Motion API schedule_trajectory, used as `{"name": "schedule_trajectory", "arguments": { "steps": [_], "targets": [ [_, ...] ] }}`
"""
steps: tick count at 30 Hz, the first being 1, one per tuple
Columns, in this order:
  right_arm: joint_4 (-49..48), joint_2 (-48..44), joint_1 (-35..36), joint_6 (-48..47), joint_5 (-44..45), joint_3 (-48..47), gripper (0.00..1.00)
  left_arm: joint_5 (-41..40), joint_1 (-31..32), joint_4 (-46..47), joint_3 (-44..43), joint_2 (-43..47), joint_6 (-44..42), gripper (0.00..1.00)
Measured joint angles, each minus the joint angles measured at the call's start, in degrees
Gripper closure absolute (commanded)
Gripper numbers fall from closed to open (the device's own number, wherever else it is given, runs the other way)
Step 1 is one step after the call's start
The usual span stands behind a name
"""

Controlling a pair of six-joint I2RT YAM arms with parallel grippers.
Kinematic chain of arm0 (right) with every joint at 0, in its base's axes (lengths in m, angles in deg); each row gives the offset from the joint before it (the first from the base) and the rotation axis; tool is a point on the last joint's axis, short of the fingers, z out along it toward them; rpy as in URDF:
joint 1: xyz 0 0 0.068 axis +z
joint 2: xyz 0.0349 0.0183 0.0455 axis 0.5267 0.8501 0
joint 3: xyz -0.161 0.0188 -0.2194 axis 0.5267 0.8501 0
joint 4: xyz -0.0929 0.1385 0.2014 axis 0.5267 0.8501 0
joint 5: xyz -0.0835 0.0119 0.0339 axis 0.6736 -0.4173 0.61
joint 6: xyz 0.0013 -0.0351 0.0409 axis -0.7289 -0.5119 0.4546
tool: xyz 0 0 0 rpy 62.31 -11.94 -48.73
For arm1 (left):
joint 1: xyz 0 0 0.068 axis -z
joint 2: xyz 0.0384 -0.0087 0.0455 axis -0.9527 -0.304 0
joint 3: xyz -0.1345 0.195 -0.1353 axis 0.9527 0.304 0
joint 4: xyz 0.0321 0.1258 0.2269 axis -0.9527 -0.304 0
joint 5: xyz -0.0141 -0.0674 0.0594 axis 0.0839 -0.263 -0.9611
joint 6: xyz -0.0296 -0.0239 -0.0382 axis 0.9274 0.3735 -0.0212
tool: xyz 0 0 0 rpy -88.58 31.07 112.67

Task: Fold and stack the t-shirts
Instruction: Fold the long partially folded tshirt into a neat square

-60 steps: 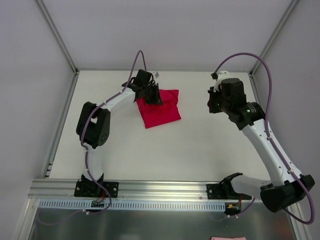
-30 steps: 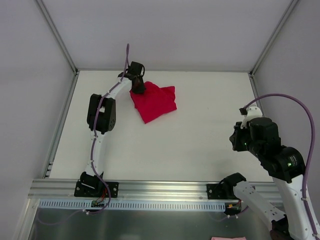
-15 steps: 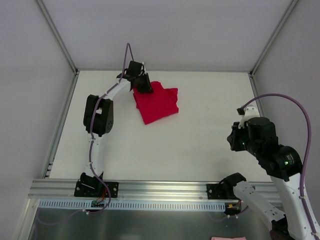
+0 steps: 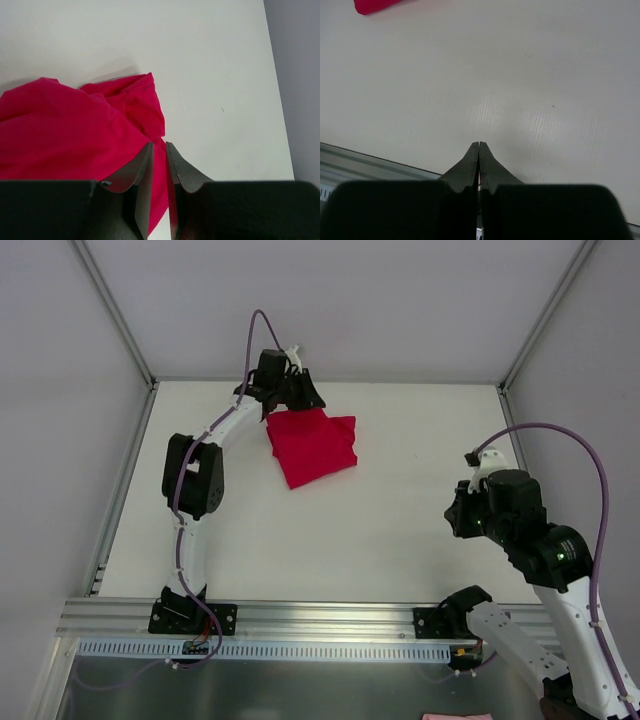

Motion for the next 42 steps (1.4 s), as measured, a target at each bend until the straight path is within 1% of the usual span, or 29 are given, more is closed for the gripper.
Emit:
{"name": "schedule_trajectory", "arguments": {
  "steps": [5,12,16,23,28,31,36,42],
  "targets": [
    [0.2,-0.1,0.0,0.1,-0.9,0.0,0.99,-0.5,0.1,1.2,-0.7,-4.2,1.7,0.83],
    [2.8,-1.7,0.0,0.8,-0.8,-0.1,0.99,-1.7,0.1,0.0,-10.3,-16.7,4.3,0.8],
    [4.9,-2.7,0.0,1.6,-0.8,-0.3,0.99,-3.1,0.0,-0.7,-11.9,-19.6,5.1,0.77],
    [8.7,-5.1,0.0,3.0,-0.4,-0.8,0.99,-3.3,-0.7,0.5,-13.3,-20.0,6.7,0.74],
    [10.0,-5.3,0.0,3.9,-0.4,-1.1,0.99,-0.1,-2.1,3.6,-13.4,-20.8,8.1,0.73],
    [10.1,-5.5,0.0,4.3,-0.7,-1.1,0.99,0.2,-2.7,4.1,-13.2,-20.8,8.0,0.73],
    [9.9,-5.5,0.0,4.5,-1.4,-1.1,0.99,-2.9,-3.2,4.9,-9.7,-18.6,6.2,0.73],
    [9.1,-5.5,0.0,4.7,-2.2,-0.6,0.99,-2.9,-4.5,5.1,-7.8,-16.0,4.7,0.73]
  ]
}}
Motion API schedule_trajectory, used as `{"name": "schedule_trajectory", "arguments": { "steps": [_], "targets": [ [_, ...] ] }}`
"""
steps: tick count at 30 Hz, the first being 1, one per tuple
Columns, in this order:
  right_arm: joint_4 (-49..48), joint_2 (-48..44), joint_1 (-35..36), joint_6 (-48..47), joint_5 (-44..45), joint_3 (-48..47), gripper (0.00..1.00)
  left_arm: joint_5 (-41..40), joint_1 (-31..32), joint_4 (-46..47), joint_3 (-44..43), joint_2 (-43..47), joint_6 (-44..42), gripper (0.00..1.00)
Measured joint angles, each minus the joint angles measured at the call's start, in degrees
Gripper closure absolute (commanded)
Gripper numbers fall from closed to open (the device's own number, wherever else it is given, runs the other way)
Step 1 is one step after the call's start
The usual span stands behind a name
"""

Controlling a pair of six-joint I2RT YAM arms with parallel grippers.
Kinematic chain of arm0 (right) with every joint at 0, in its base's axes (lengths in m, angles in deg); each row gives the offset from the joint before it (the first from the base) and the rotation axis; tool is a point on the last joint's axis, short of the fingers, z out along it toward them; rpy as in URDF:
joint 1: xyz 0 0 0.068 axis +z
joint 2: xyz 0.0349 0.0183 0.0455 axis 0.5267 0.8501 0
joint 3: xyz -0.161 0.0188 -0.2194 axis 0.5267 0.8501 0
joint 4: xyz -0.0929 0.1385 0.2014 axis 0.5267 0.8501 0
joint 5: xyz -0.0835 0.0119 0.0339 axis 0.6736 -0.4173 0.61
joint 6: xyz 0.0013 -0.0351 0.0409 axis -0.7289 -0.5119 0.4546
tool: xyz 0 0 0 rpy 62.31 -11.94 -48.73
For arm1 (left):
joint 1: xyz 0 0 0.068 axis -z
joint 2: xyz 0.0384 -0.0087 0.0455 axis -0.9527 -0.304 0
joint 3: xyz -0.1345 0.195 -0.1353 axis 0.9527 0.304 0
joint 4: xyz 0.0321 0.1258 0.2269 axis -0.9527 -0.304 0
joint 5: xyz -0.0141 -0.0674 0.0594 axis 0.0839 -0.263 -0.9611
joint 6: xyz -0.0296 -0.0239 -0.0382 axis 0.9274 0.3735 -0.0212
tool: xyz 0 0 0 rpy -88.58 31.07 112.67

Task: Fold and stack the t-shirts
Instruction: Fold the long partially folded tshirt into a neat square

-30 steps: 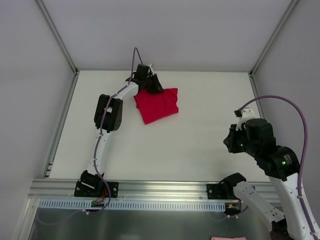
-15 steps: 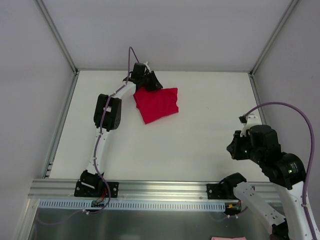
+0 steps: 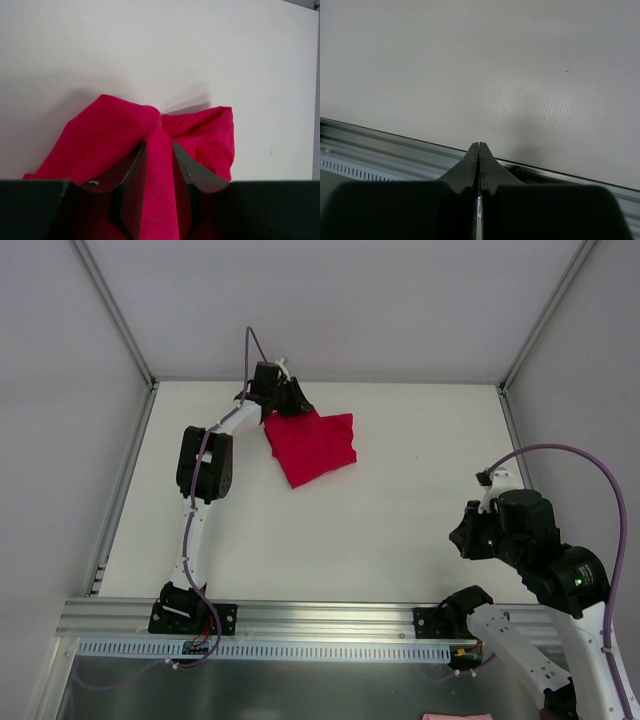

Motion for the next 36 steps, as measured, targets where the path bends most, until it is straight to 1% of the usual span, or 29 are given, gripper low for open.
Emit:
{"name": "schedule_trajectory", "arguments": {
  "steps": [5,12,16,17,22,24,27,31,36],
  "targets": [
    [-1.4,0.1,0.0,0.2,-1.7,1.5,0.99,2.7,-0.7,0.3,1.5,4.0,-0.3,0.73],
    [-5.2,2.0,0.0,0.0,-3.3,2.0,0.99,7.1,-0.2,4.0,9.7,13.9,0.1,0.73],
    [-7.4,5.2,0.0,-1.5,-3.8,1.8,0.99,9.9,1.2,5.7,13.5,14.6,1.3,0.75],
    [-8.0,6.2,0.0,-1.9,-3.9,1.7,0.99,10.6,1.7,5.5,14.5,14.6,1.5,0.76],
    [-11.0,10.3,0.0,-3.3,-5.2,0.8,0.99,12.4,6.9,2.3,16.8,13.3,1.4,0.8],
    [-12.1,11.5,0.0,-3.7,-5.7,0.5,0.99,12.6,8.8,1.3,17.1,13.2,1.3,0.82],
    [-13.0,12.6,0.0,-4.3,-6.2,0.0,0.99,12.5,11.0,-0.7,17.6,13.0,1.1,0.82],
    [-13.2,13.0,0.1,-4.9,-6.3,-1.5,0.99,9.6,10.6,-4.5,17.6,12.9,0.4,0.79],
    [-14.0,13.2,0.1,-5.1,-6.6,-2.0,0.99,5.9,9.3,-6.3,18.2,12.9,-0.1,0.77]
  ]
}}
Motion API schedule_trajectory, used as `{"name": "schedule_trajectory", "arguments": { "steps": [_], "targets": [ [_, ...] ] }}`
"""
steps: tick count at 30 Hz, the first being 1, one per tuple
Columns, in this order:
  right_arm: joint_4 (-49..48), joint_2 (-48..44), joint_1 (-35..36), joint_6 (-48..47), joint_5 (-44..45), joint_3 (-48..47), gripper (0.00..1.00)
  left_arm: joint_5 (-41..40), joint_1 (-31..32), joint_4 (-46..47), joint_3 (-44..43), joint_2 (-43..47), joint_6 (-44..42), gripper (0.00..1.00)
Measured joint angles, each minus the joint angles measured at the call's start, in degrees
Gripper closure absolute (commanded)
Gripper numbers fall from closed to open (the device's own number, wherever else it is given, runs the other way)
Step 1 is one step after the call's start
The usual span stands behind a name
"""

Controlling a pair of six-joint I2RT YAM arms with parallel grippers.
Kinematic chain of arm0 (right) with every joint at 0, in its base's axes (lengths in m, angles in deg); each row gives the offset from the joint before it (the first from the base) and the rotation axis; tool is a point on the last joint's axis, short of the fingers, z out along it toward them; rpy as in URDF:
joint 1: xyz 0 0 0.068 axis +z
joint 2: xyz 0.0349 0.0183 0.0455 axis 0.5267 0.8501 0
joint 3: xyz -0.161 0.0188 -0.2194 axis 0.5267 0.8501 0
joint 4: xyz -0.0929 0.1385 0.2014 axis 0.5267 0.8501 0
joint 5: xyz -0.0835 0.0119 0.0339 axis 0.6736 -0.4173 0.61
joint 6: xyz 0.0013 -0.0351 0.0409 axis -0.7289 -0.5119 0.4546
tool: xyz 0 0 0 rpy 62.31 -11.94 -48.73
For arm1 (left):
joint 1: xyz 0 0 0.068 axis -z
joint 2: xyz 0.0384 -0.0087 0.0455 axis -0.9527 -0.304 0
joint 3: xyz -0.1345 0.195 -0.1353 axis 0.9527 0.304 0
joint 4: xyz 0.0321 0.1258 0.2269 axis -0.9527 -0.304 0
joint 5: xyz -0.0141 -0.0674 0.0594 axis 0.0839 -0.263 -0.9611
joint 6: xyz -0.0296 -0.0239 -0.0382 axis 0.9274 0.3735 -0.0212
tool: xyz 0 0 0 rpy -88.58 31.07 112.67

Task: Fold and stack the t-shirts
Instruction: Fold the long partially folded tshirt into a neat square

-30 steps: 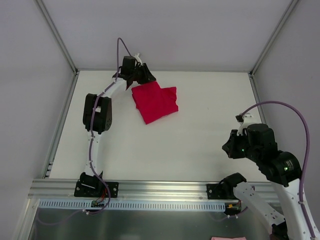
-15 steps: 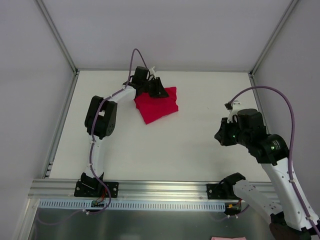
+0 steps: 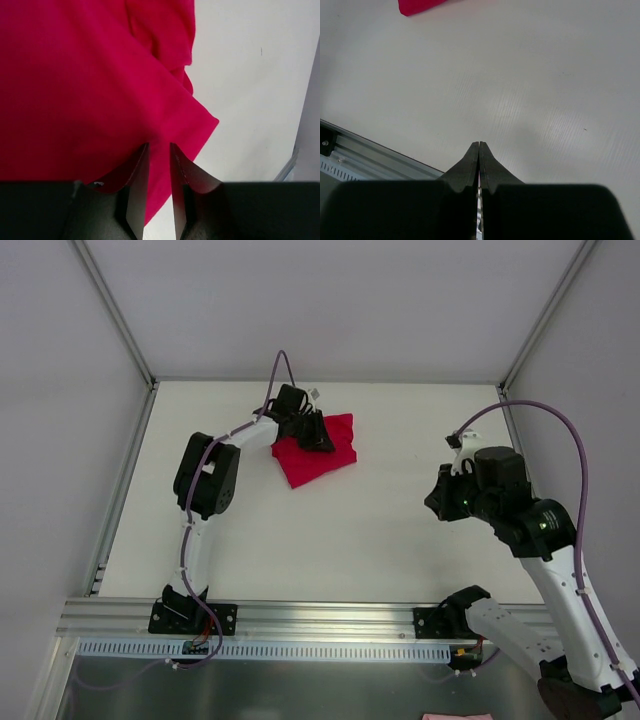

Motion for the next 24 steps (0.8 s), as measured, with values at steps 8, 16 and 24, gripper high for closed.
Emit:
{"name": "schedule_trajectory", "arguments": {
  "steps": [8,16,24],
  "targets": [
    [-0.7,0.7,0.0,-0.3,0.0,0.3,0.56,-5.4,-2.7,-4.7,-5.6,0.0,-0.7,0.54],
    [-1.9,2.8,0.0,-0.2,5.1,4.0,0.0,-8.8,-8.2,-7.1,-9.0,0.0,-1.1,0.12],
    [-2.1,11.7,0.0,0.1,9.5,0.3,0.0,-9.5,-8.9,-8.5,-8.8,0.3,-1.3,0.01]
  ]
}}
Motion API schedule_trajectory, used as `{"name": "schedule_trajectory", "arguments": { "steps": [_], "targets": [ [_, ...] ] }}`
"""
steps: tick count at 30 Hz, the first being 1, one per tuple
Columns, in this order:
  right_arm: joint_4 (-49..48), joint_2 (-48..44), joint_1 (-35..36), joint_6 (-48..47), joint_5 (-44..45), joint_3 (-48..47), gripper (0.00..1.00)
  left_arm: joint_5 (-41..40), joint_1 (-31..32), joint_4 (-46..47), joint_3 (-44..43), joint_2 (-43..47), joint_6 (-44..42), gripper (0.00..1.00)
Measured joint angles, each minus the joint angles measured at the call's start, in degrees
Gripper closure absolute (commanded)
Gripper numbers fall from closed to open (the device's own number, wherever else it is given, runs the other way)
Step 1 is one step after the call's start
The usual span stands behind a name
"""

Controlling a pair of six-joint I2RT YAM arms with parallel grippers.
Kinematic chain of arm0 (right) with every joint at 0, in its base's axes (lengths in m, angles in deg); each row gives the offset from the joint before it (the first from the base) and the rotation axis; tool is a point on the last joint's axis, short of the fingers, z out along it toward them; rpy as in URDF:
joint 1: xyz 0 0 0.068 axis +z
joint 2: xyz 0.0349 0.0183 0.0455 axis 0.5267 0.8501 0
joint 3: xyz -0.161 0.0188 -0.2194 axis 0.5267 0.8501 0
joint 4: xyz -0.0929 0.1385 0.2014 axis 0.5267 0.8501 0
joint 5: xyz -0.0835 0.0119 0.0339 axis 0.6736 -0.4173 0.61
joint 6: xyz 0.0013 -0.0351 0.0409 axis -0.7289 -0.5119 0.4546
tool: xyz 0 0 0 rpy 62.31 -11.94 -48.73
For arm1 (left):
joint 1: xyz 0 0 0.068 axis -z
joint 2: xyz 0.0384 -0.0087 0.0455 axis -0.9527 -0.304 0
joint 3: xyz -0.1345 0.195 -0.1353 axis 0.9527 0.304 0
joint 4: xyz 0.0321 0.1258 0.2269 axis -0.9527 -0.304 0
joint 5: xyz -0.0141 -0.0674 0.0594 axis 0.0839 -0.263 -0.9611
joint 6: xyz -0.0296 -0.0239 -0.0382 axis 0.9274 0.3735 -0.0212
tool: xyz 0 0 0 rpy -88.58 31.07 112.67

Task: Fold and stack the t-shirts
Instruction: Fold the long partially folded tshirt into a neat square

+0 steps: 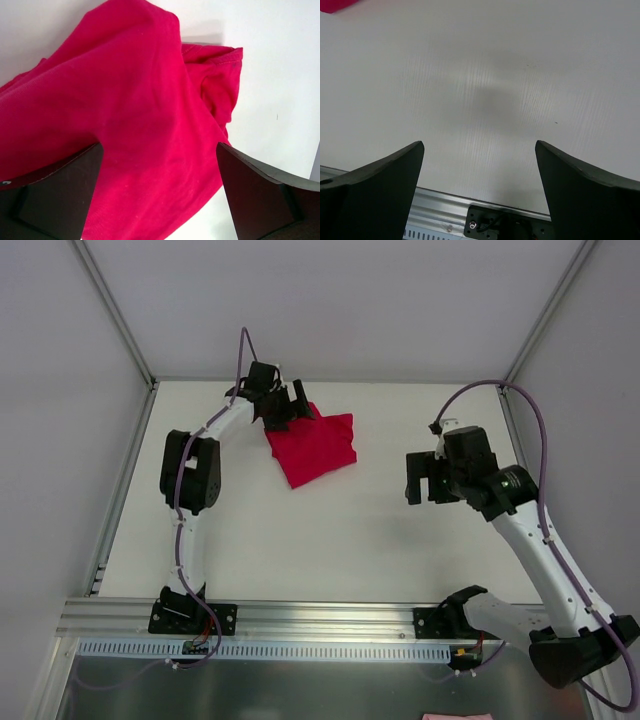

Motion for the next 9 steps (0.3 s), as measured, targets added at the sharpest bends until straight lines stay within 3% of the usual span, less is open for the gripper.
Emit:
{"name": "schedule_trajectory", "arguments": {
  "steps": [9],
  "targets": [
    [-1.4,2.2,0.0,1.2,3.6,-3.8,0.0,0.6,-0.1,-0.2,0.6,1.7,0.0,0.01]
  ]
}}
